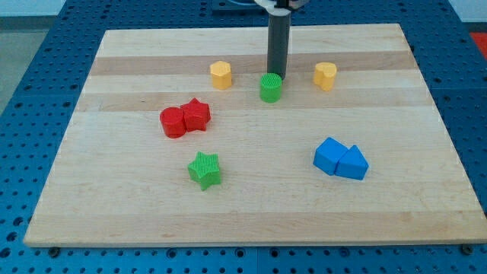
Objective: Place the green circle above the green star
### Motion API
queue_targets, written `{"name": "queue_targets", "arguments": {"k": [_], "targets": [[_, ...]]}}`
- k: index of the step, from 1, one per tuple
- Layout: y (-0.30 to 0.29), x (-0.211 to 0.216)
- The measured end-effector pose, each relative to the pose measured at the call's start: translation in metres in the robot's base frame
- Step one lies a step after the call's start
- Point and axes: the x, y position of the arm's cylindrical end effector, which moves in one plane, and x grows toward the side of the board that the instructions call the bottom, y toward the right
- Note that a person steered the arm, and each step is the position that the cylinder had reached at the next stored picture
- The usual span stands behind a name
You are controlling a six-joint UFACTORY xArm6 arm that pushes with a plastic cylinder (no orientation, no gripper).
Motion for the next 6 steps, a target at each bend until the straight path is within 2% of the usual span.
{"name": "queue_targets", "arguments": {"k": [1, 4, 6], "targets": [[0.000, 0.015], [-0.008, 0.021], [-0.058, 0.046]]}}
